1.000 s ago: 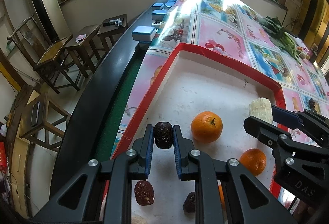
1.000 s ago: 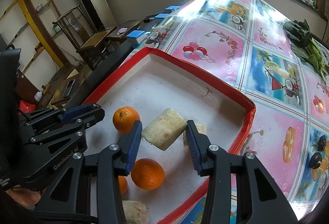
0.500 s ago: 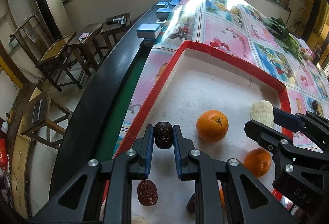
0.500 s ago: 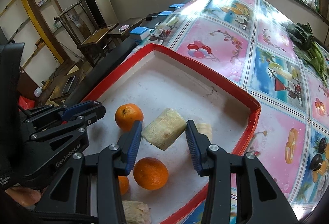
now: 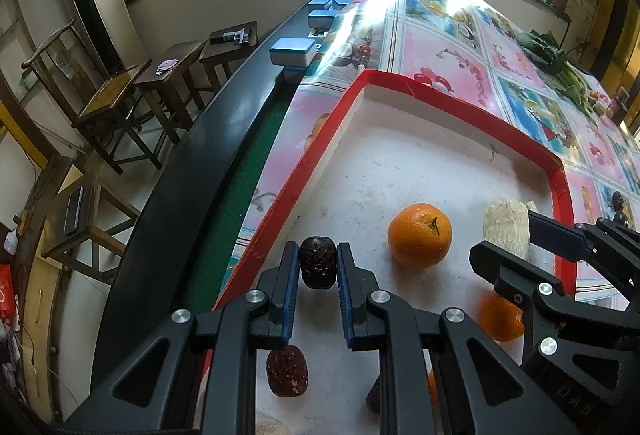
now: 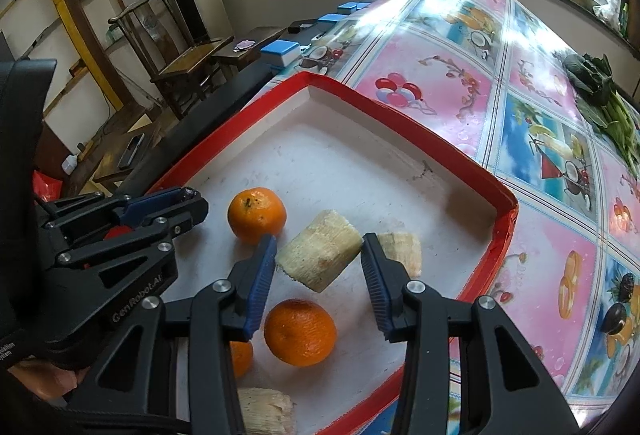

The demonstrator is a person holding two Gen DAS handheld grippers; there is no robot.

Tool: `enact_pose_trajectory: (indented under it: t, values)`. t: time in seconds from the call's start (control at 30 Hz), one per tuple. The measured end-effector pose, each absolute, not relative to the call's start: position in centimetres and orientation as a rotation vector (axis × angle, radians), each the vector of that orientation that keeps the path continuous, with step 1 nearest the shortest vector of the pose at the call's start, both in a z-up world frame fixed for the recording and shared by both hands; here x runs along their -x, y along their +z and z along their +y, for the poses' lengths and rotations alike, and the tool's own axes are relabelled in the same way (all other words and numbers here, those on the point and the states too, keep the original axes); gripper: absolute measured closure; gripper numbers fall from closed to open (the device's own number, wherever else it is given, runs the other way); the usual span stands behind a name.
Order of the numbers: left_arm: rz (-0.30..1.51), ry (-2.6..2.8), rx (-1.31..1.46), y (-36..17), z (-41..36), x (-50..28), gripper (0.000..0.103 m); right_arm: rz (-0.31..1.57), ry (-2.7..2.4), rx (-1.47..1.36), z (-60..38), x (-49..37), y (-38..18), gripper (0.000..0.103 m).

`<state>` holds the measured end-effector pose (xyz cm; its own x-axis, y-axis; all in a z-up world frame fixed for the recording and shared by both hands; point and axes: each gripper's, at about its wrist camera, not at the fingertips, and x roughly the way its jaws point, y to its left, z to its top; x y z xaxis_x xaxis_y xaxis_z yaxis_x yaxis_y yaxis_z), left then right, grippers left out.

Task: Organize fruits
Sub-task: 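Open the right gripper to drop the cube while the left releases the date in the tray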

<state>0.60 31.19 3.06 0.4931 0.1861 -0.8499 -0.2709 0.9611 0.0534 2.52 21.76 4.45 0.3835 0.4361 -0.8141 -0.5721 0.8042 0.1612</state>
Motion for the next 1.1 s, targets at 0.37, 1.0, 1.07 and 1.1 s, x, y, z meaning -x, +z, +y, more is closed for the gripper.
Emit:
enact_pose_trajectory:
  t: [0.37,1.0,1.07,1.1]
  values:
    - [1.014,0.273,0.087,3.1,31.0,-0.4,0.086,0.997,0.642,0.162,21.9,-2.3,4.1,0.057]
    - [1.026,0.278,0.085,2.6,31.1,-0.5,0.086,1.014,0.626,0.164,21.8,-2.4,3.2,0.057]
    - [1.026,0.279,0.081,2.5,31.1,-0.5,0.086,1.013,0.627,0.166,21.8,-2.4,3.2,0.057]
    - [1.027,0.28,0.079,2.5,31.0,-0.5,0.086,1.013,0.626,0.164,21.7,-2.4,3.2,0.057]
